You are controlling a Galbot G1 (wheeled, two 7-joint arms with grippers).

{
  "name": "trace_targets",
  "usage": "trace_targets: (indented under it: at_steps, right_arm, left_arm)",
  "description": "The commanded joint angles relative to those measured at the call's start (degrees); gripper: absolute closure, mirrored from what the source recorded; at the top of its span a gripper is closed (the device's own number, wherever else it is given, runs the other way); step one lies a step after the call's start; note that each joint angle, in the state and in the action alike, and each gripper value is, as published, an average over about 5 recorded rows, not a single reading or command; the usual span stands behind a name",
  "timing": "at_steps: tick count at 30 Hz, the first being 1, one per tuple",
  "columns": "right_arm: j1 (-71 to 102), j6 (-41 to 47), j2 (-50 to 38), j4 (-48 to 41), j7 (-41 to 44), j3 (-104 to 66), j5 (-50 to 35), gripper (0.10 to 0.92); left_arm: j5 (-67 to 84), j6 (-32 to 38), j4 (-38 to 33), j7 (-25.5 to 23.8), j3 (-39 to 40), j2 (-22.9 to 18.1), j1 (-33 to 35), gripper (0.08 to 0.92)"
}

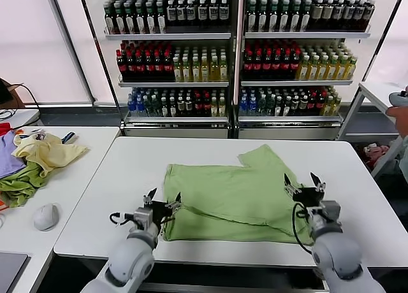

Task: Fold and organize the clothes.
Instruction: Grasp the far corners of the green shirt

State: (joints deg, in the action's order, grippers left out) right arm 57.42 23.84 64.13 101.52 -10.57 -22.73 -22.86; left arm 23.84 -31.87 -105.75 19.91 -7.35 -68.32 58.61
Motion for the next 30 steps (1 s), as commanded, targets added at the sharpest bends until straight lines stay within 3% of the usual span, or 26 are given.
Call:
trace_targets:
  at_steps: [1,16,30]
  right_arm:
    - [-19.7,2.6,0.8,-19.1,0.5,9.2,-1.4,0.203]
    - [-34.8,2.8,7.3,-42.5,1.4,12.4,-1.0,0.203]
    - [-36.1,2.5,11.3,-50.7,2.9,11.0,0.2,0.203]
  left_arm:
    - [4.0,-1.4,20.9,0.7,4.5,-3.8,-20.3,0.177]
    - [4.0,-1.2,38.7,1.9,6.8,-8.1,-30.1,0.177]
    - [7.0,-1.5,37.0,1.6,7.7,-7.2,-27.7,0.177]
